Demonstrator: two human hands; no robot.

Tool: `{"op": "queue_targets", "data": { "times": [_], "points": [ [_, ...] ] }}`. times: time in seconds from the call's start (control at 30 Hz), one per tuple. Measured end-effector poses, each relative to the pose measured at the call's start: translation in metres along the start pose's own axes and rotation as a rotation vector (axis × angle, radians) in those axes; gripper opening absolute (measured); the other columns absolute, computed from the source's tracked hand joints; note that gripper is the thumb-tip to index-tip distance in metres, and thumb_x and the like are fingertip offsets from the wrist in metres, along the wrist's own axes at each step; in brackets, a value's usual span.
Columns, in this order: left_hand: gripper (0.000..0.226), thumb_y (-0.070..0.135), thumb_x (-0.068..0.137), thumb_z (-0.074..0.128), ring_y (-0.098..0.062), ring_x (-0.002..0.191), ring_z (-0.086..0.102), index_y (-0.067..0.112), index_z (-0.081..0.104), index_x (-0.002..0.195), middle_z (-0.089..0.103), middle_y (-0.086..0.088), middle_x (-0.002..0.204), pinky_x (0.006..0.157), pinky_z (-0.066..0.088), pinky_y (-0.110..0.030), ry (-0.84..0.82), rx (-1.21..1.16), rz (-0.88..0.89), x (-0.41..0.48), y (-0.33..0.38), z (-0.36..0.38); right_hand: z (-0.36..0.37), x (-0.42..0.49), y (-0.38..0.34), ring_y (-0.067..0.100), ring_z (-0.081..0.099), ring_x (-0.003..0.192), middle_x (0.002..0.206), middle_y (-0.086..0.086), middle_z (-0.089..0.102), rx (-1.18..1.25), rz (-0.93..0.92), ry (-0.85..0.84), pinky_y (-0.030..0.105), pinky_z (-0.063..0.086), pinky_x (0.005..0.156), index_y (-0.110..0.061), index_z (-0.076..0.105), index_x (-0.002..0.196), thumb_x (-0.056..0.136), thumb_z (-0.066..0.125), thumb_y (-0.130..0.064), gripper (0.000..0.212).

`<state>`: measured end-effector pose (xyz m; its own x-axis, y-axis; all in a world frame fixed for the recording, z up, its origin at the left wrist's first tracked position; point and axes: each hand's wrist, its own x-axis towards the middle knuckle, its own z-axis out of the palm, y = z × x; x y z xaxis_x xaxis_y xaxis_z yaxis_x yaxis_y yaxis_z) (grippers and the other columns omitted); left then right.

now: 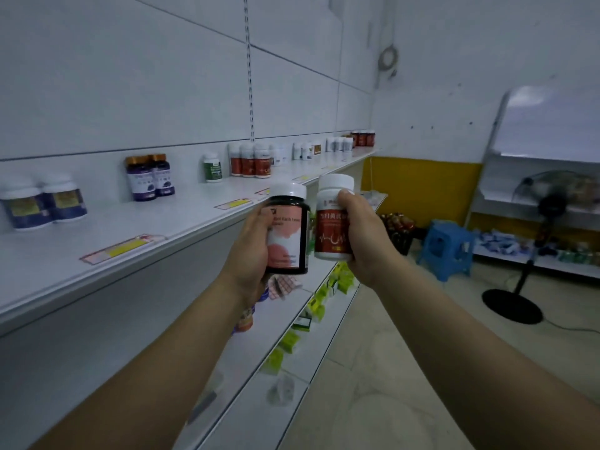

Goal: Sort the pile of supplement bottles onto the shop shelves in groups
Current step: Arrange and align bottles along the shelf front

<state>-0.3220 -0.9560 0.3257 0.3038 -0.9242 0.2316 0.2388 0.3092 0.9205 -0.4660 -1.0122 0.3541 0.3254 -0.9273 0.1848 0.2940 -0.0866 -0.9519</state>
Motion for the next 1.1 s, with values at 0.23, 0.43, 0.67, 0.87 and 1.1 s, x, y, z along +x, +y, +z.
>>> {"op": "queue_targets", "data": {
  "times": [0.23,0.43,0.67,0.87,1.1],
  "points": [
    [0.038,0.038,0.098,0.04,-0.03,0.094,0.065,0.017,0.051,0.127,0.067,-0.014,0.103,0.069,0.059,-0.041,-0.045,-0.033,-0.015,0.096,-0.033,0.033,-0.048,0.103,-0.002,0.023,0.063,0.079,0.096,0.01,0.061,-0.033,-0.004,0.043,0.038,0.055,0.065,-0.025,0.052,0.107,0.098,0.044,-0.036,0.016],
    [0.037,0.007,0.095,0.042,-0.019,0.075,0.068,0.022,0.047,0.128,0.066,-0.005,0.099,0.064,0.059,-0.036,0.019,-0.011,0.04,0.181,-0.071,0.078,-0.113,0.195,0.005,0.022,0.063,0.08,0.093,0.007,0.061,-0.05,-0.01,-0.018,0.038,0.056,0.068,-0.028,0.05,0.109,0.097,0.047,-0.041,0.018],
    [0.044,0.006,0.092,0.051,-0.024,0.081,0.068,0.034,0.045,0.126,0.063,-0.008,0.108,0.068,0.058,-0.042,0.199,0.104,0.081,0.27,-0.104,0.137,-0.185,0.312,0.005,0.021,0.065,0.084,0.099,0.006,0.063,-0.111,-0.055,-0.203,0.037,0.056,0.066,-0.028,0.052,0.117,0.093,0.058,-0.033,0.025],
    [0.05,0.005,0.088,0.059,-0.027,0.089,0.067,0.03,0.045,0.128,0.065,-0.006,0.104,0.076,0.055,-0.044,0.414,0.314,0.187,0.31,-0.097,0.129,-0.166,0.392,0.012,0.024,0.068,0.089,0.101,0.004,0.065,-0.148,-0.086,-0.38,0.045,0.057,0.079,-0.032,0.054,0.107,0.09,0.064,-0.032,0.02],
    [0.05,0.003,0.088,0.055,-0.023,0.093,0.066,0.029,0.042,0.129,0.062,-0.001,0.109,0.078,0.056,-0.04,0.614,0.358,0.339,0.346,-0.07,0.088,-0.089,0.459,0.037,0.023,0.066,0.094,0.106,0.006,0.063,-0.12,-0.098,-0.569,0.041,0.055,0.082,-0.022,0.052,0.119,0.087,0.067,-0.026,0.036]
  ]
}}
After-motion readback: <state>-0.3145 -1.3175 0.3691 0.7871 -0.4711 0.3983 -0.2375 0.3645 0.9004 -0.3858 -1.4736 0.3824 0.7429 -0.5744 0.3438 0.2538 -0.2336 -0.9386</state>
